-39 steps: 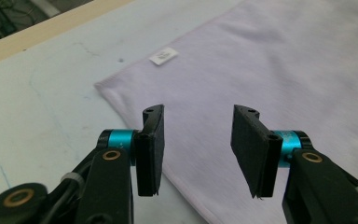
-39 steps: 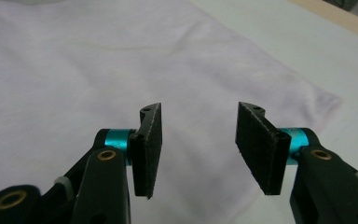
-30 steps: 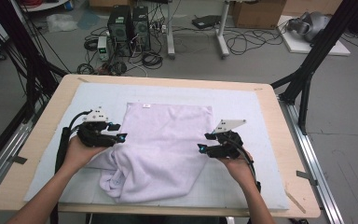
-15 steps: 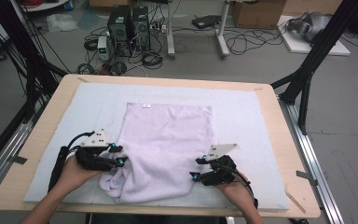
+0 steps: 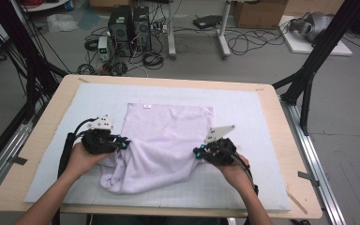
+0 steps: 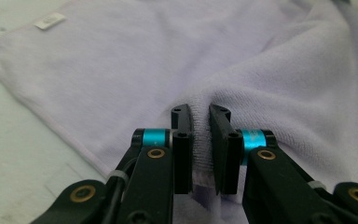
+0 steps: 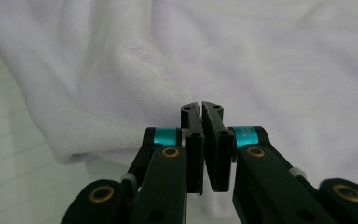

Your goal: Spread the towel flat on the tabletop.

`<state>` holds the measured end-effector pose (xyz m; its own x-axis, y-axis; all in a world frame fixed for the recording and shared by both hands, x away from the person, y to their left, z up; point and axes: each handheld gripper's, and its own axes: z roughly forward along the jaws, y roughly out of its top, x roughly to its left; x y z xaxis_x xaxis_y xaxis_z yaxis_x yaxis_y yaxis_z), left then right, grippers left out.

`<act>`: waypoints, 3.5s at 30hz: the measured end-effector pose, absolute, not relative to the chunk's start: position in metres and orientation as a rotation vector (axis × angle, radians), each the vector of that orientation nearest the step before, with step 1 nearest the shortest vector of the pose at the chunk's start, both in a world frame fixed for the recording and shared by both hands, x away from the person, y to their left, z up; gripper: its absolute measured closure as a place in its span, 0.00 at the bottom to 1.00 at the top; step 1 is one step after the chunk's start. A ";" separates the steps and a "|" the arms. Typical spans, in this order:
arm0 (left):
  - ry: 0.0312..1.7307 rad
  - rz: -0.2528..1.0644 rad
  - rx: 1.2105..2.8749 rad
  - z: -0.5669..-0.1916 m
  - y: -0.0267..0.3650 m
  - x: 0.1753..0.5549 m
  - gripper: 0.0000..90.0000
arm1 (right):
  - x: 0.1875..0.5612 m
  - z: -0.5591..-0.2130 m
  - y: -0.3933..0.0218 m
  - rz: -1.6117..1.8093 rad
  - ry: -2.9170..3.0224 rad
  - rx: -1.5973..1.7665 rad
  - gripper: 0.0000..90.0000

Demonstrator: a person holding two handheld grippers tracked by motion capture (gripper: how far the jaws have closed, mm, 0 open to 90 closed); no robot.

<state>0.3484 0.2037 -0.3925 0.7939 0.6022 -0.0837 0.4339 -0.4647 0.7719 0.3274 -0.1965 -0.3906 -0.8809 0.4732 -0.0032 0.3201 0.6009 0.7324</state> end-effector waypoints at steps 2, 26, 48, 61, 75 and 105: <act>0.814 0.265 2.121 -0.397 0.206 0.362 0.89 | 0.346 -0.385 -0.199 1.152 2.603 0.710 0.97; 0.796 0.376 2.060 -0.373 0.222 0.343 0.57 | 0.344 -0.377 -0.193 1.240 2.489 0.706 0.67; 0.582 0.251 2.226 -0.423 0.180 0.295 0.52 | 0.320 -0.431 -0.157 1.152 2.608 0.600 0.55; 0.520 0.327 2.276 -0.420 0.170 0.291 0.94 | 0.322 -0.427 -0.162 1.196 2.635 0.600 0.89; 0.551 0.386 2.089 -0.352 0.187 0.299 0.95 | 0.307 -0.350 -0.190 1.222 2.605 0.496 0.89; 0.686 0.318 2.097 -0.388 0.211 0.326 0.60 | 0.333 -0.382 -0.173 1.314 2.577 0.661 0.61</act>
